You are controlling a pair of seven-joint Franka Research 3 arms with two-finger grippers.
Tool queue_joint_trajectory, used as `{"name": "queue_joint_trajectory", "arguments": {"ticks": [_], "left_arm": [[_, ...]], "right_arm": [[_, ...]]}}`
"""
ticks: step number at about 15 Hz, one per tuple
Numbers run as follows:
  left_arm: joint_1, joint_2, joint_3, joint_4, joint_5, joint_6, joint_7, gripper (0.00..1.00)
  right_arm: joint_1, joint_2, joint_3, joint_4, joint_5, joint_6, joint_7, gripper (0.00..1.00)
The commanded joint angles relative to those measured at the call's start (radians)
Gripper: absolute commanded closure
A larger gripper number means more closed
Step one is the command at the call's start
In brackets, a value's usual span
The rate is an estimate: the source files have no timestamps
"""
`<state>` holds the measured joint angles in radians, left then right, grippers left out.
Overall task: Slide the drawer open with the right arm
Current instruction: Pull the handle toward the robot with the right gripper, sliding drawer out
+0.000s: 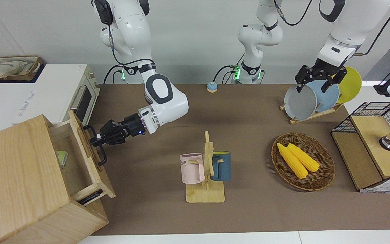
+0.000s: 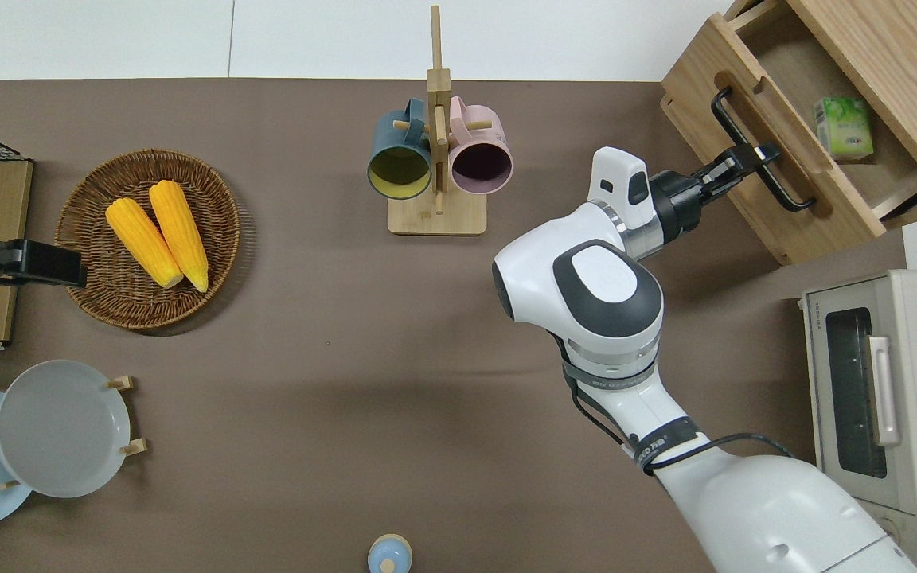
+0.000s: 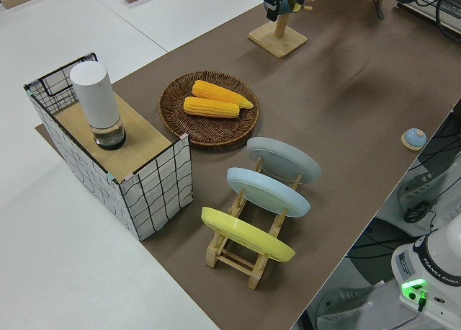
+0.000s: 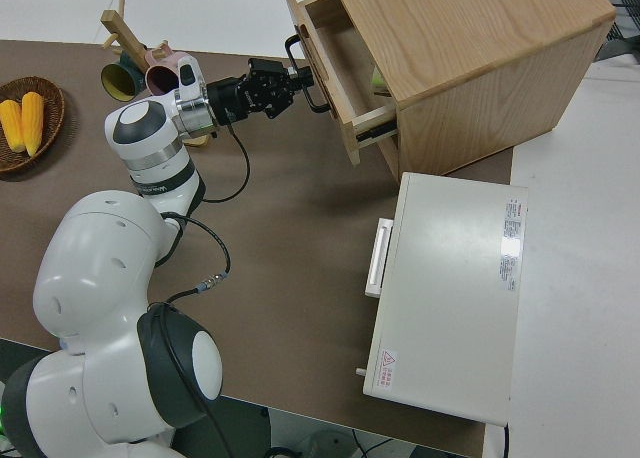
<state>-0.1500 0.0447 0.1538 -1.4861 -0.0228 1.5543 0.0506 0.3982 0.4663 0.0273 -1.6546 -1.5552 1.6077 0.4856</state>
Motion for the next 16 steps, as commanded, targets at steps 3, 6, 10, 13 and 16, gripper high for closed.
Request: {"name": "queue_joint_trajectory", "arguments": {"ticks": [3, 6, 10, 13, 16], "left_arm": [[-0.017, 0.012, 0.017, 0.020, 0.014, 0.001, 0.008, 0.00], [-0.017, 0.012, 0.017, 0.020, 0.014, 0.001, 0.008, 0.00], [-0.017, 0.012, 0.017, 0.020, 0.015, 0.001, 0.008, 0.00], [-0.017, 0.012, 0.017, 0.020, 0.014, 0.001, 0.008, 0.00], [-0.017, 0.012, 0.017, 0.020, 0.014, 0.001, 0.008, 0.00]], "right_arm": [[0.070, -0.011, 0.002, 0.006, 0.001, -0.058, -0.058, 1.000], [0.091, -0.014, 0.023, 0.016, 0.029, -0.094, -0.079, 1.000], [0.136, -0.009, 0.029, 0.018, 0.047, -0.155, -0.081, 1.000], [0.152, -0.011, 0.039, 0.019, 0.067, -0.181, -0.082, 1.000], [0.185, -0.009, 0.037, 0.033, 0.089, -0.198, -0.090, 1.000]]}}
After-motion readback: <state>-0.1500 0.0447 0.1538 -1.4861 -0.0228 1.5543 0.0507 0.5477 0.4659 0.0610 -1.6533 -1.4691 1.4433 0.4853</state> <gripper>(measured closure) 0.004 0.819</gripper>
